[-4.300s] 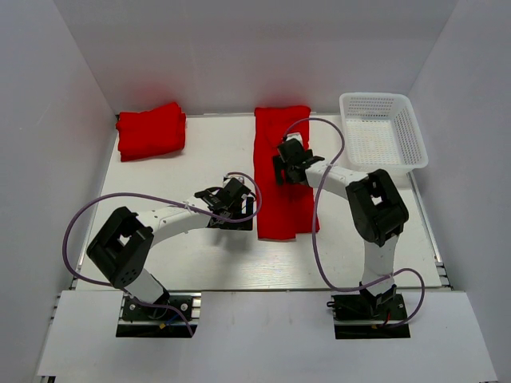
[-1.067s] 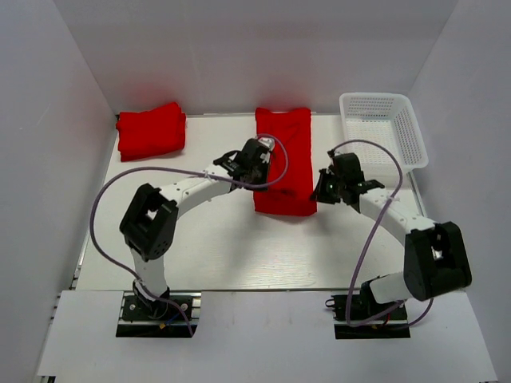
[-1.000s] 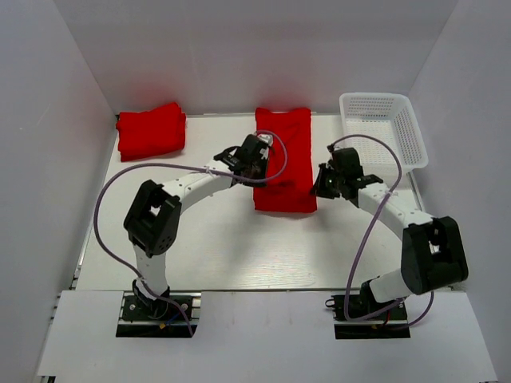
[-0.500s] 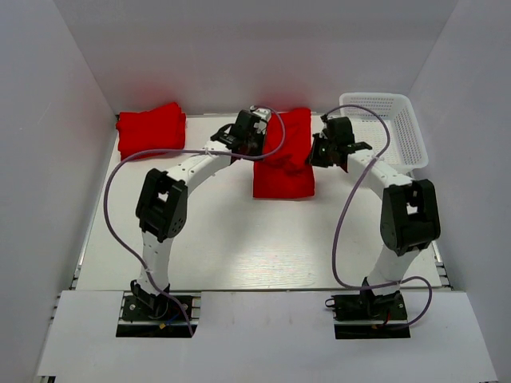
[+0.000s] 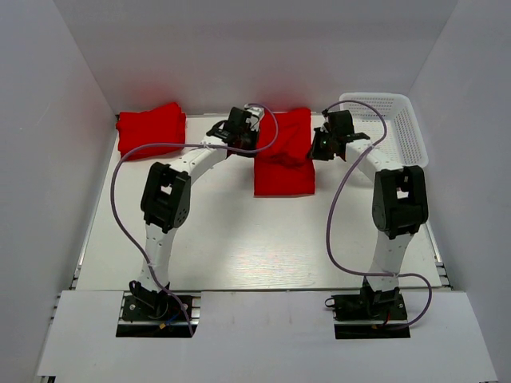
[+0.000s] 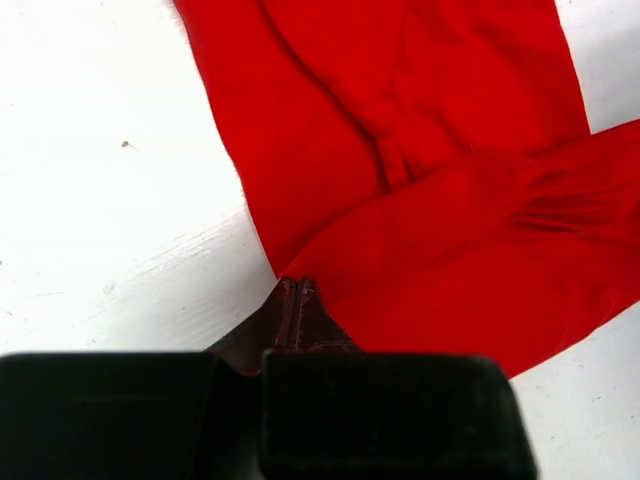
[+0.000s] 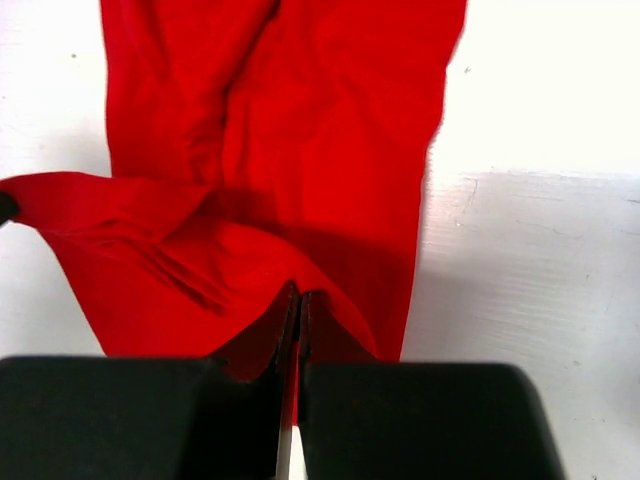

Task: Fold and stack the t-shirts
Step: Fold the folded rectangular tshirt in 1/3 of the way

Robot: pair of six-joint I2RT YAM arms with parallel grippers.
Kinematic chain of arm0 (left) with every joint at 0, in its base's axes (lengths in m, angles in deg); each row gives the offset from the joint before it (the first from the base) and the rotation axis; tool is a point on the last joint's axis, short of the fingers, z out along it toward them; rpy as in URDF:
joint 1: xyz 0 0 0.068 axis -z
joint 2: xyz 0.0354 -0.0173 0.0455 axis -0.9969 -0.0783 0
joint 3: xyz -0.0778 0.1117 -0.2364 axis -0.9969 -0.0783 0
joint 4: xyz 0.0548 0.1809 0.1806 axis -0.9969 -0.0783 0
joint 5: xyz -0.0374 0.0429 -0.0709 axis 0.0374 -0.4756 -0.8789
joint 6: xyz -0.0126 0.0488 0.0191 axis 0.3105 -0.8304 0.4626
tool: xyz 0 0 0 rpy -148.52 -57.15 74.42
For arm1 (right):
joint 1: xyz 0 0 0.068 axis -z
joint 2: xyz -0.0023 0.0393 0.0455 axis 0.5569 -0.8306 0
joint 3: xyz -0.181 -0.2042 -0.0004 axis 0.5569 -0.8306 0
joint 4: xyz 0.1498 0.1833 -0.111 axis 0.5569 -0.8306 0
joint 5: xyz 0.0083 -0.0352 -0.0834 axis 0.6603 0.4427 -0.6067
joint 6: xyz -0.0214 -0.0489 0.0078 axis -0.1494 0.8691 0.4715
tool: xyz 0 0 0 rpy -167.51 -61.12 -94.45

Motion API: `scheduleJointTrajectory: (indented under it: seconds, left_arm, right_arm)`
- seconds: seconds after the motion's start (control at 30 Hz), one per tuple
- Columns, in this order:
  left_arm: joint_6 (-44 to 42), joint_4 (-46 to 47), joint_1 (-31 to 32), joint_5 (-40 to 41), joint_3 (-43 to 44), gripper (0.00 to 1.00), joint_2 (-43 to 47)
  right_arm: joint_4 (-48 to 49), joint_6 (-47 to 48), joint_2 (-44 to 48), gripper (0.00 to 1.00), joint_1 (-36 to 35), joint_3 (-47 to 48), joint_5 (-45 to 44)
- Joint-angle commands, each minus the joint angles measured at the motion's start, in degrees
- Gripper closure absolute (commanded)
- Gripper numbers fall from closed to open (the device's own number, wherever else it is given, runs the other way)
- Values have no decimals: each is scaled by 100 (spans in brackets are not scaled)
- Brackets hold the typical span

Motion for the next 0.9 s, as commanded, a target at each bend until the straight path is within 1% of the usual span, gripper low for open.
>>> scheduleJointTrajectory:
  seconds: [0.0,0.03,0.13,0.2,0.37,0.47,0.5,0.53,0.57,0.6,0.63,0.67,0.7,0.73,0.77,0.8,0.83,0.87]
  left_arm:
    - [-213,78,-78,-260,191,100,84]
    - [-274,139,-78,-435,191,100,23]
    - [-275,139,-78,-541,260,100,-170]
    - [-275,139,-78,-542,383,100,-276]
    - [-152,297,-131,-542,331,100,-381]
    - [41,525,-184,-367,384,100,-530]
    - [155,700,-245,-149,384,100,-531]
    - [425,789,-245,-16,436,95,-601]
    - [585,790,-306,107,533,86,-654]
    - [708,729,-403,187,673,76,-776]
    - [823,667,-464,283,926,65,-777]
    - [1006,606,-578,354,1025,43,-777]
    - [1008,605,-631,355,1087,35,-777]
    - [1087,831,-684,355,1087,23,-708]
    - [1087,938,-685,294,1087,10,-655]
    - [1087,1035,-763,206,1087,3,-602]
    - [1087,1123,-825,153,1087,0,-601]
    - [1026,1071,-825,92,1200,0,-549]
  right_arm:
    - [-33,86,-80,100,75,331,186]
    - [-33,60,-158,100,93,331,186]
    - [-16,-11,-325,100,137,428,265]
    - [10,-20,-431,100,137,516,396]
    - [72,-204,-738,100,181,744,406]
    - [370,-423,-905,100,216,823,310]
    - [571,-529,-941,94,233,841,292]
    - [634,-825,-1020,89,268,1033,300]
    - [774,-976,-1194,87,277,1061,283]
    - [1132,-1134,-1240,83,286,1139,352]
    - [1327,-1371,-1344,73,330,1218,440]
    - [1451,-1521,-1380,68,339,1315,519]
    - [1748,-1645,-1511,68,374,1394,659]
    - [1838,-1681,-1539,64,392,1491,696]
    - [1865,-1655,-1556,58,383,1753,705]
    - [1822,-1568,-1617,50,392,1860,679]
    - [1708,-1480,-1627,37,392,1956,739]
    - [1516,-1418,-1644,10,409,2236,740]
